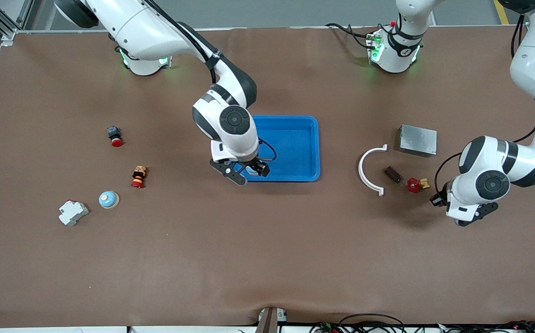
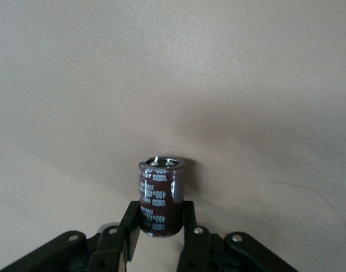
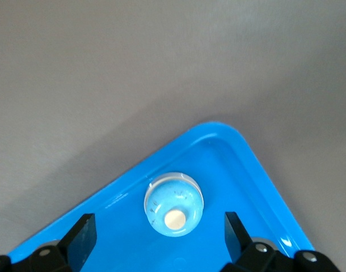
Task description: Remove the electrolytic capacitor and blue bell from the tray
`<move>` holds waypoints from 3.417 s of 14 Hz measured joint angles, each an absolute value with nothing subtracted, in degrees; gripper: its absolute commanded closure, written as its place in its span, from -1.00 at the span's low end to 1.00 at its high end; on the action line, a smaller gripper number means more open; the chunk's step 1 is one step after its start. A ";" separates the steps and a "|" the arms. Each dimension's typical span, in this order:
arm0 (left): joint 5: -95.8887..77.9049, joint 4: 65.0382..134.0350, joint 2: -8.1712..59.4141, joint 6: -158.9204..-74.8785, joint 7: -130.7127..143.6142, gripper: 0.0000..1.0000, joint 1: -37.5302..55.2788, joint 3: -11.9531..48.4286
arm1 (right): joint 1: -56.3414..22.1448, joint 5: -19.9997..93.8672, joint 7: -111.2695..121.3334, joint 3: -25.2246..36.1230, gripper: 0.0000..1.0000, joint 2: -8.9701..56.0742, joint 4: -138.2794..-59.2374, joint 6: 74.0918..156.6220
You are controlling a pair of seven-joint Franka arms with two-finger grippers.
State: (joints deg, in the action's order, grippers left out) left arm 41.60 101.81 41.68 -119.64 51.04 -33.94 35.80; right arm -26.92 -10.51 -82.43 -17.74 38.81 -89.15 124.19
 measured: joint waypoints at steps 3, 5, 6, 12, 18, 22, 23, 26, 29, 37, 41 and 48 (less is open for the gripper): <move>41.61 101.79 41.69 -119.64 48.31 -1.00 -33.95 35.80 | -27.60 -10.53 -82.74 -17.72 -1.00 40.98 -89.14 125.23; 41.62 101.71 41.63 -119.63 47.20 -1.00 -34.13 35.80 | -27.92 -10.54 -82.74 -17.72 -1.00 42.35 -89.14 126.44; 41.64 101.60 41.43 -119.63 46.94 -1.00 -34.23 35.83 | -28.13 -10.56 -82.75 -17.67 -1.00 42.89 -89.15 126.87; 36.44 100.52 35.14 -111.11 44.96 -1.00 -34.59 42.06 | -29.37 -11.33 -82.77 -15.64 -1.00 44.62 -89.20 129.93; 26.31 93.61 29.38 -98.49 44.96 -1.00 -34.58 47.67 | -30.41 -11.55 -82.77 -14.70 -0.44 45.32 -89.21 131.49; 23.95 84.93 28.10 -90.57 43.54 -1.00 -34.64 51.85 | -31.15 -11.93 -84.21 -14.47 0.30 45.16 -88.99 130.95; 23.86 83.53 28.01 -88.74 42.58 -1.00 -34.64 52.85 | -31.34 -11.93 -84.37 -14.51 0.88 45.11 -88.91 130.87; 23.74 80.59 27.86 -85.01 41.72 -1.00 -34.61 55.30 | -31.86 -11.91 -85.95 -15.59 1.00 44.88 -88.27 128.24; 23.73 79.27 27.18 -82.86 41.54 -1.00 -34.60 56.74 | -31.91 -10.69 -87.49 -17.72 1.00 41.63 -87.04 122.92; 22.84 78.73 18.73 -81.78 35.21 -1.00 -34.52 57.57 | -13.43 -7.65 -52.36 -18.73 1.00 25.34 -88.26 107.23; 19.54 78.77 15.29 -81.53 35.09 -1.00 -34.11 57.88 | 3.66 -7.49 -26.20 -18.42 1.00 25.48 -89.85 111.12; 8.49 79.24 7.20 -80.52 35.06 -1.00 -22.49 44.75 | 18.41 -11.34 -3.00 -18.16 1.00 32.85 -90.87 123.26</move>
State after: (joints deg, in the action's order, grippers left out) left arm 8.49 79.24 7.20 -80.52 35.06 -22.49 44.75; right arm 18.41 -11.34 -3.00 -18.16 32.85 -90.87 123.26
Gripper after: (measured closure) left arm 0.000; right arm 0.352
